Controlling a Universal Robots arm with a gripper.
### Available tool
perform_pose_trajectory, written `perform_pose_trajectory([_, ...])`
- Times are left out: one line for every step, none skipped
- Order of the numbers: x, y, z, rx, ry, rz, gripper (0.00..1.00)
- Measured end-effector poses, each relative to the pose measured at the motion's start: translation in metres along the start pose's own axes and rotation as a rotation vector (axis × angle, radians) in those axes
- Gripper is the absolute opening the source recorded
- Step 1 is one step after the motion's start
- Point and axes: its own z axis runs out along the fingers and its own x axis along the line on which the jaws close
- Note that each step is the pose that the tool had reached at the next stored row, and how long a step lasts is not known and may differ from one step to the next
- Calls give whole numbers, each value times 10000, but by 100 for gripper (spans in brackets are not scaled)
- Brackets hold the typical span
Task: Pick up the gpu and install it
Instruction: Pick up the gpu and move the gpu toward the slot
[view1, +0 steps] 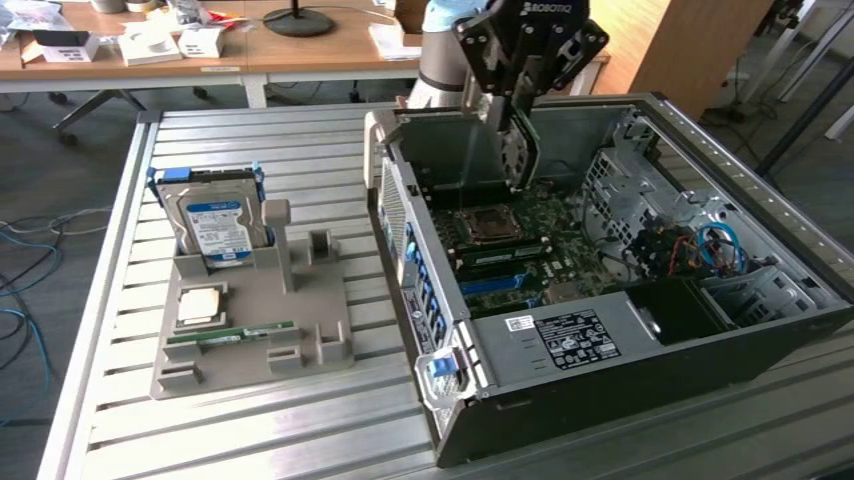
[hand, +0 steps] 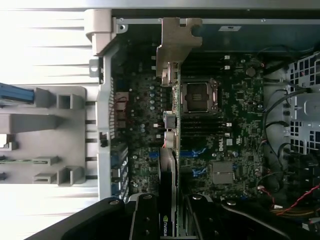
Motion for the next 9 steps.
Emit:
perform_pose_trajectory([-26,1,1,-2,0,0,26])
perform_pose_trajectory([-52,3,2,-3,-1,1,26])
perform_pose_trajectory([-78,4,2,-4,0,0,26])
perform_pose_trajectory([-103,5,2,-5,1,0,26])
perform_pose_trajectory([-130,7,3,-6,1,-1,26])
perform_pose_trajectory([-153,8,4,-7,0,0,26])
perform_pose_trajectory([-176,10,5,-8,1,1,26])
perform_pose_trajectory([-200,11,5,-9,0,1,26])
perform_pose_trajectory([-223,12,6,-11,0,0,26])
